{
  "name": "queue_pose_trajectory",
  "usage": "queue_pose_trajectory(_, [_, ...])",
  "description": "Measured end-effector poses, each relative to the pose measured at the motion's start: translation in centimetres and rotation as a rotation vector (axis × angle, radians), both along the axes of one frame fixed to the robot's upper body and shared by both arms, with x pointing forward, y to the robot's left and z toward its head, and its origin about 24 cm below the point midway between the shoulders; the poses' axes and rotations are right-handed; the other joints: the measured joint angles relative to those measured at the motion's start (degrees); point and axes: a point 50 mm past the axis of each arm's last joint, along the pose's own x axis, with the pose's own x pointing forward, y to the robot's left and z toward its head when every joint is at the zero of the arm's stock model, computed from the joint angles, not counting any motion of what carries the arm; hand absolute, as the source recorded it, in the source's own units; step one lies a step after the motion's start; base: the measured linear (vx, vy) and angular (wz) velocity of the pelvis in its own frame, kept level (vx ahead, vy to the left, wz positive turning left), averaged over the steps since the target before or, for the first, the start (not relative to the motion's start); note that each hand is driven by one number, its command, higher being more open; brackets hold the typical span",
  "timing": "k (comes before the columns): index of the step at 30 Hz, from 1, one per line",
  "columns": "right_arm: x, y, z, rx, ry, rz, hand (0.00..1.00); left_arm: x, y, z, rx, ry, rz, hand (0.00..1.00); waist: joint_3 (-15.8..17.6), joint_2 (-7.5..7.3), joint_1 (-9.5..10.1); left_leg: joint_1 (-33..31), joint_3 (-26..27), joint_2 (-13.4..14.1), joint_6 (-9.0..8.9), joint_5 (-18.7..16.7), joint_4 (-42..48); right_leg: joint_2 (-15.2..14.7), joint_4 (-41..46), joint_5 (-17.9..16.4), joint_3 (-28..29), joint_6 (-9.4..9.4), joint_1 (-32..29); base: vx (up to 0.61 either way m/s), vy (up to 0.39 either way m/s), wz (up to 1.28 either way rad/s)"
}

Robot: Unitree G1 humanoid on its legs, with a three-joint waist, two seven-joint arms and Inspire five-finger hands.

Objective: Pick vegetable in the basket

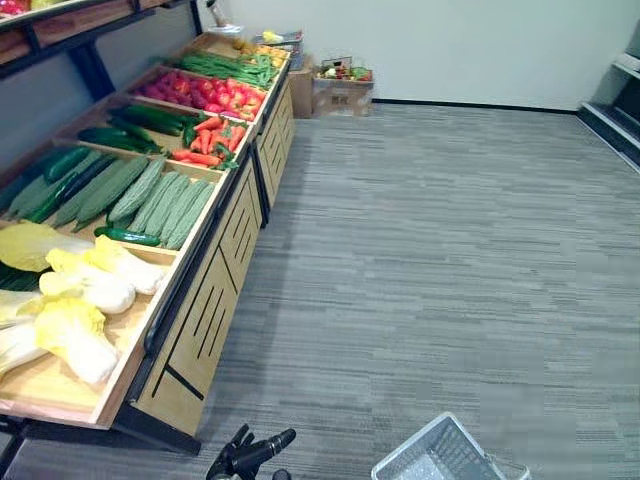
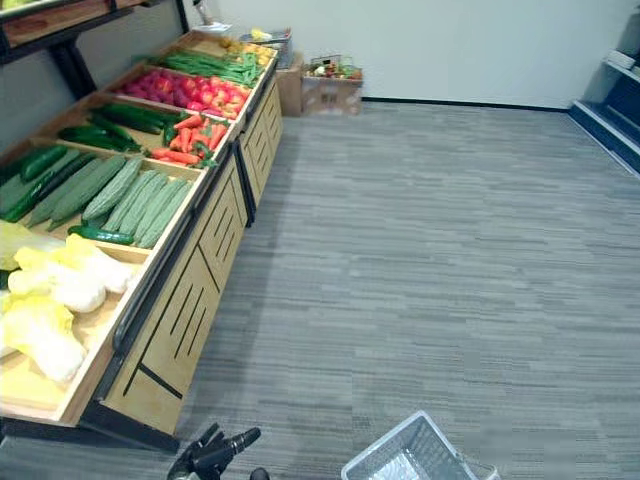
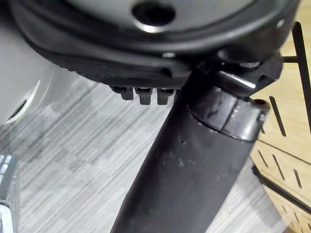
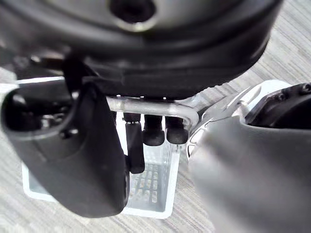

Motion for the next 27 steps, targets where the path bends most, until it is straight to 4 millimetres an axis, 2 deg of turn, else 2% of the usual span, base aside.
queue_pose_trajectory(1, [0.4,0.0,0.1,-0.001,-0.023,0.006,0.00,-0.3,0.1,-0.1,0.006,0.004,0.009,1.00,0.18,0.28,0.30,1.32,0.62,0.81,-0.02,-0.04,-0.03,-0.68,-5.08,-0.31,0.67,0.47,0.98,0.08,-0.057,-0.28])
queue_pose_trajectory(2, [0.5,0.1,0.1,0.000,-0.032,0.007,0.00,-0.4,0.3,0.0,0.009,0.003,0.019,1.00,-0.40,-0.89,0.85,2.18,2.58,0.11,-0.96,-0.72,-0.07,-3.54,-10.68,5.72,0.80,2.16,1.08,0.07,-0.099,-0.26])
queue_pose_trajectory(3, [0.6,0.0,0.2,-0.004,-0.040,0.006,0.00,-0.4,0.3,0.0,0.005,0.000,0.025,1.00,-0.62,-1.14,0.87,2.70,2.82,0.10,-2.12,-1.93,-0.03,-3.92,-10.00,6.80,0.72,1.91,0.89,0.05,-0.105,-0.08])
queue_pose_trajectory(4, [0.0,-0.4,0.2,-0.016,-0.033,-0.005,0.00,-0.7,-0.4,-0.3,-0.016,0.014,0.034,1.00,-1.36,-0.01,0.52,3.98,3.37,0.98,-2.92,-2.51,-1.31,-3.44,-9.87,6.74,0.44,2.09,1.58,0.07,-0.112,-0.02])
queue_pose_trajectory(7, [-0.7,-1.4,0.2,-0.043,-0.014,0.007,0.00,-1.2,-1.1,-0.6,-0.041,0.036,0.028,1.00,-2.72,1.50,0.39,6.14,4.01,-0.20,-3.48,-1.37,-5.23,-3.99,-9.19,4.99,0.50,2.27,1.58,0.06,-0.051,0.00])
queue_pose_trajectory(9, [-0.6,-2.0,0.3,-0.057,-0.002,0.023,0.00,-1.1,-1.2,-0.6,-0.034,0.038,-0.019,1.00,-2.90,1.49,0.08,6.54,2.92,-1.95,-3.09,-1.04,-6.94,-5.48,-6.04,2.78,-0.54,3.44,0.44,0.08,0.021,0.27])
queue_pose_trajectory(11, [-0.7,-2.1,0.3,-0.058,0.004,0.027,0.00,-1.1,-1.0,-0.6,-0.021,0.043,-0.059,1.00,-3.24,0.89,-0.09,6.21,1.53,-3.10,-3.09,-1.20,-7.30,-6.81,-4.00,2.00,-1.66,4.69,0.15,0.09,0.033,0.40])
queue_pose_trajectory(14, [0.3,-2.2,0.4,-0.059,-0.019,0.040,0.00,-1.2,-1.0,-0.6,-0.020,0.047,-0.071,1.00,-3.65,0.49,0.00,5.93,0.52,-3.70,-2.14,-3.04,-6.25,-9.02,6.34,1.89,-1.49,4.89,-4.22,0.16,0.129,0.29])
queue_pose_trajectory(15, [0.7,-2.3,0.5,-0.065,-0.031,0.042,0.00,-1.2,-0.8,-0.6,-0.012,0.049,-0.079,1.00,-3.97,0.10,0.05,6.08,-0.31,-4.01,-1.48,-4.24,-4.92,-11.14,14.59,1.99,-0.91,4.97,-7.15,0.18,0.137,0.45])
queue_pose_trajectory(16, [0.8,-2.3,0.5,-0.066,-0.035,0.043,0.00,-1.5,-0.2,-0.6,0.007,0.054,-0.087,1.00,-4.52,-1.69,0.03,6.50,-1.80,-5.39,-0.97,-5.86,-3.55,-13.75,23.44,2.99,-0.09,5.03,-10.11,0.24,0.126,0.61])
queue_pose_trajectory(17, [0.6,-2.2,0.4,-0.063,-0.031,0.043,0.00,-1.7,0.4,-0.6,0.020,0.058,-0.081,1.00,-4.76,-2.94,0.03,7.31,-3.16,-6.35,-0.75,-7.08,-2.71,-15.22,28.47,4.90,0.64,4.14,-11.30,0.24,0.068,0.84])
queue_pose_trajectory(18, [0.0,-2.1,0.3,-0.056,-0.014,0.038,0.00,-2.1,0.8,-0.6,0.026,0.066,-0.058,1.00,-5.01,-2.97,-0.17,8.59,-5.65,-6.23,-0.08,-8.31,-2.14,-15.66,34.07,9.36,1.79,1.67,-12.59,0.22,0.023,0.82])
queue_pose_trajectory(19, [-0.1,-2.1,0.3,-0.055,-0.011,0.036,0.00,-2.5,0.9,-0.6,0.030,0.072,-0.049,1.00,-5.30,-3.08,-0.51,9.05,-6.86,-6.02,0.15,-8.98,-2.01,-15.35,36.01,10.16,2.54,1.72,-13.28,0.22,-0.019,0.97])
queue_pose_trajectory(20, [-0.2,-2.1,0.3,-0.054,-0.008,0.042,0.00,-3.0,1.1,-0.7,0.039,0.081,-0.040,1.00,-5.29,-3.04,-0.75,9.78,-9.19,-5.44,0.67,-10.37,-1.48,-13.76,36.71,5.38,3.52,2.25,-14.56,0.28,-0.053,0.93])
queue_pose_trajectory(21, [-0.1,-2.0,0.3,-0.053,-0.008,0.047,0.00,-3.5,1.1,-0.8,0.040,0.096,-0.035,1.00,-5.43,-2.16,-0.85,10.04,-11.45,-4.28,0.57,-11.48,-1.04,-11.14,34.60,1.38,4.45,2.20,-16.67,0.23,-0.045,0.90])
queue_pose_trajectory(22, [-0.2,-2.1,0.3,-0.053,-0.006,0.047,0.00,-3.7,1.0,-0.9,0.035,0.107,-0.034,1.00,-5.39,-1.49,-0.90,10.11,-12.63,-3.52,0.47,-11.93,-0.79,-9.50,32.60,0.24,5.03,1.96,-17.65,0.30,-0.103,0.96])
queue_pose_trajectory(23, [-0.7,-2.0,0.2,-0.048,0.011,0.055,0.00,-4.3,0.7,-1.2,0.020,0.132,-0.024,1.00,-5.30,0.30,-0.92,10.56,-15.14,-1.51,-0.12,-12.75,-0.61,-5.59,27.26,-0.66,6.77,1.85,-19.57,0.23,-0.106,0.85])
queue_pose_trajectory(24, [-1.1,-1.9,0.1,-0.041,0.026,0.069,0.00,-4.6,0.5,-1.3,0.012,0.141,-0.012,1.00,-5.08,1.04,-0.91,11.10,-16.52,-0.60,-0.29,-12.98,-0.81,-3.94,24.53,-0.63,7.94,1.89,-20.45,0.35,-0.182,1.19])
queue_pose_trajectory(25, [-1.5,-1.8,0.1,-0.042,0.037,0.070,0.00,-4.8,0.4,-1.4,-0.001,0.141,0.029,1.00,-4.45,2.11,-0.98,12.34,-19.44,0.76,-1.06,-13.60,-1.23,-1.18,19.09,-0.22,11.77,2.47,-21.91,0.31,-0.216,1.30])
queue_pose_trajectory(26, [-2.1,-1.6,0.0,-0.030,0.050,0.076,0.00,-5.1,0.4,-1.4,-0.010,0.142,0.064,1.00,-4.43,2.28,-1.19,13.01,-22.52,1.53,-1.77,-14.75,-0.98,0.93,12.92,1.58,16.95,3.86,-23.15,0.25,-0.184,1.38])
queue_pose_trajectory(27, [-2.4,-1.5,0.0,-0.025,0.056,0.086,0.00,-5.2,0.4,-1.4,-0.012,0.139,0.080,1.00,-4.43,2.15,-1.31,12.85,-24.22,1.79,-2.60,-15.62,-0.61,1.81,9.25,2.89,20.48,4.30,-23.19,0.28,-0.328,1.56])
